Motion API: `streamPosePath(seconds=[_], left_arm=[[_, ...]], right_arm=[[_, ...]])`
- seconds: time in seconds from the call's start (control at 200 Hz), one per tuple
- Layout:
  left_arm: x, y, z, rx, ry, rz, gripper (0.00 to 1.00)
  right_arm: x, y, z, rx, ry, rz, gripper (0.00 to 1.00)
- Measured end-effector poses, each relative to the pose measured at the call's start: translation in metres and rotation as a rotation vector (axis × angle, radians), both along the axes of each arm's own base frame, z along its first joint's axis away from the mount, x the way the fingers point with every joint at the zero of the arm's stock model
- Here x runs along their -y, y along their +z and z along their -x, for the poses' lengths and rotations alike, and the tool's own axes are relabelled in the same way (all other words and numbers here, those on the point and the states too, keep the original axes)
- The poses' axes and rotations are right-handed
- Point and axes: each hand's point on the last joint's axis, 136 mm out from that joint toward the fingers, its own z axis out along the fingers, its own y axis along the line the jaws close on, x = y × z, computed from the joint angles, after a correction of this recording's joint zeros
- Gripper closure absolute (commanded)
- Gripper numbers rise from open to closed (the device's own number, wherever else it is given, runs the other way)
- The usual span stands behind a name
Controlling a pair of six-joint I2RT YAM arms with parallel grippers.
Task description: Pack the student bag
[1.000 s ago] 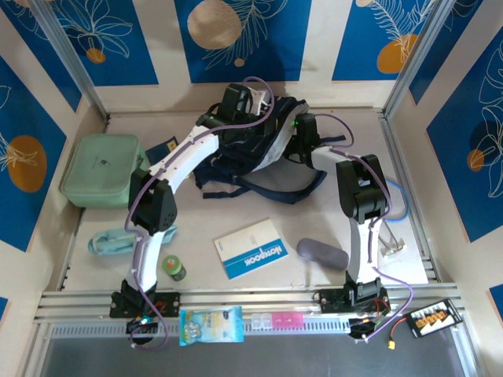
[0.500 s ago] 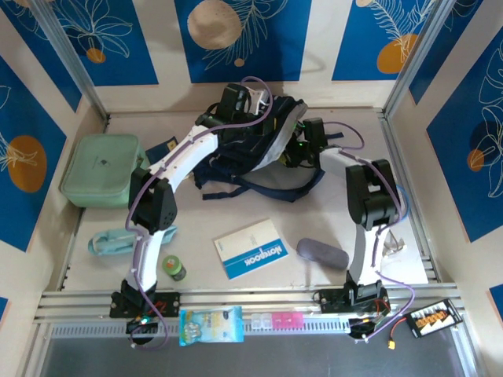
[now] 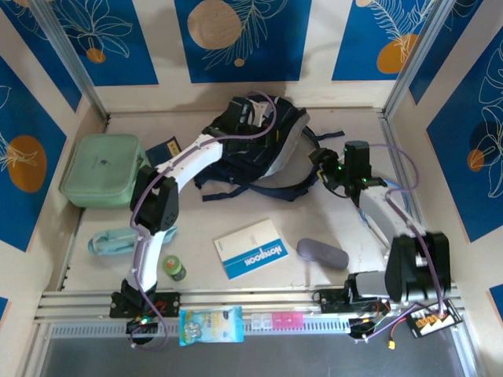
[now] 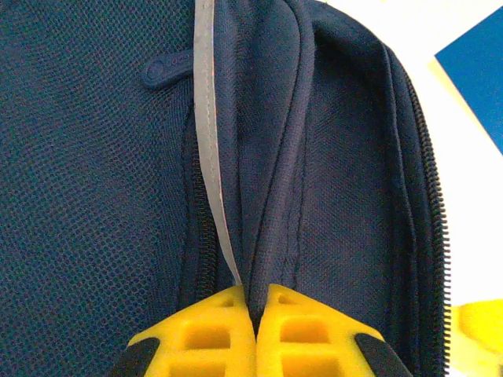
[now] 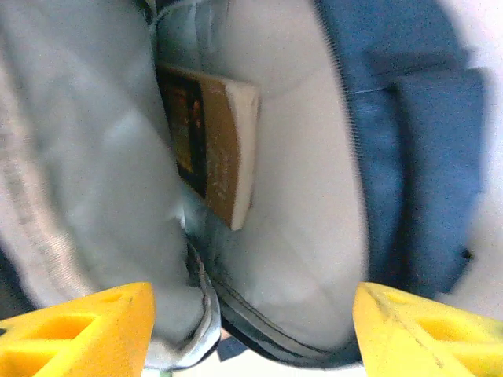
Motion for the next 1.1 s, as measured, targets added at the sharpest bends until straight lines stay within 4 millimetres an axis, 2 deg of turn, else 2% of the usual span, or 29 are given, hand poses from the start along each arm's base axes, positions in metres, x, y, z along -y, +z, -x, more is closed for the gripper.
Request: streamPosePath(seconds=[0.045,0.08,0.14,0.23,0.295,0.365,0.49,0.66,0.78,0.92,1.1], left_arm=[[0.003,-0.008,0.002,-0.009,-0.007,-0.003,0.48],[0.005,-0.012,0.005,-0.014,-0.015,-0.004,0.38],[0.005,-0.020,0.008,-0.025,-0.022,-0.013,0.29],[-0.003,-0.033,0.015,-0.025,-0.029,-0.042,0.17],[-0.016,-0.046,0.023,-0.038,-0.019,-0.083,0.07],[-0.038,-0.057,0.030,-0.050,0.015,-0.139,0.00],[-0.096,-0.063,0.028,-0.052,0.154,-0.243,0.00],[-0.193,-0.075,0.011,-0.078,0.400,-0.379,0.00],[-0.245,-0.090,0.003,-0.131,0.520,-0.454,0.00],[-0.281,-0.111,-0.010,-0.207,0.584,-0.486,0.02],[-0.304,-0.137,-0.021,-0.305,0.636,-0.477,0.18]], right_arm=[[0.010,0.010,0.009,0.021,-0.032,0.031,0.31],[0.017,0.018,0.014,0.041,-0.049,0.057,0.31],[0.026,0.033,0.023,0.079,-0.069,0.113,0.28],[0.028,0.049,0.035,0.114,-0.066,0.197,0.25],[0.025,0.058,0.041,0.130,-0.047,0.251,0.22],[0.020,0.063,0.043,0.140,-0.019,0.292,0.19],[0.005,0.058,0.044,0.136,0.048,0.332,0.18],[-0.025,0.029,0.038,0.069,0.153,0.357,0.18],[-0.050,0.015,0.031,0.033,0.224,0.372,0.19],[-0.075,0.014,0.022,0.035,0.280,0.369,0.19],[-0.096,0.014,0.018,0.043,0.327,0.358,0.20]])
